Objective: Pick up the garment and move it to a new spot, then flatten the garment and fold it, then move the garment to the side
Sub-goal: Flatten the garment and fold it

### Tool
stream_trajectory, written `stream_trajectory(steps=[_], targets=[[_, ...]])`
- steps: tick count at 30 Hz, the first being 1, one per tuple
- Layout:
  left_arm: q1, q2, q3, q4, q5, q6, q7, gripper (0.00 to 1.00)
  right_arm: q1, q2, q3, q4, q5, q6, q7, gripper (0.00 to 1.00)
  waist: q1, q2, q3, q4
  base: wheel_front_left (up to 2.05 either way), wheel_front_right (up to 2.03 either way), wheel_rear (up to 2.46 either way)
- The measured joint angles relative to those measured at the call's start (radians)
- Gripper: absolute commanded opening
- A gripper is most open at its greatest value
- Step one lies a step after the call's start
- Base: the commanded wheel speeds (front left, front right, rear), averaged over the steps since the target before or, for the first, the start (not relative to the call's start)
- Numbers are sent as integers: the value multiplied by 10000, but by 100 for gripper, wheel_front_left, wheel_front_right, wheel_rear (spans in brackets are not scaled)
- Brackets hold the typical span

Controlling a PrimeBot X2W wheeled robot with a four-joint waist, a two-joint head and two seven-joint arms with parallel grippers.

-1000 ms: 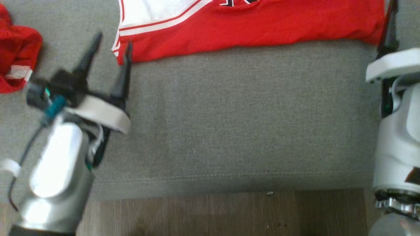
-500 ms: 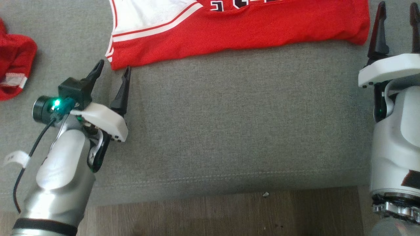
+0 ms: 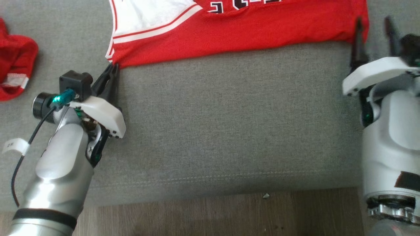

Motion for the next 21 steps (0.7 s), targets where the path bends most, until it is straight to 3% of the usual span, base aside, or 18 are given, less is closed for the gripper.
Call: stream_trajectory(steps=[6, 16, 17, 20, 21], targets=[[-4, -40, -86, 332, -105, -90, 0, 0, 1, 8, 199, 752, 211, 0, 1095, 100, 0, 0, -230, 132, 0, 0, 0], [-6, -173, -251, 600, -203, -163, -104, 0, -39, 6, -876, 1212, -573, 0, 1975, 100, 0, 0, -371, 373, 0, 0, 0], [-8, -176, -259, 648, -203, -163, -104, 0, -74, 4, -780, 1377, -552, -2, 2052, 88, 0, 0, -398, 379, 0, 0, 0], [-9, -176, -263, 690, -238, -163, -115, 0, -225, -2, -619, 1576, -499, -2, 2036, 4, 0, 0, -434, 359, 0, 0, 0], [-9, -174, -267, 706, -268, -163, -115, 0, -277, 0, -602, 1639, -500, -2, 2036, 0, 0, 0, -442, 351, 0, 0, 0]])
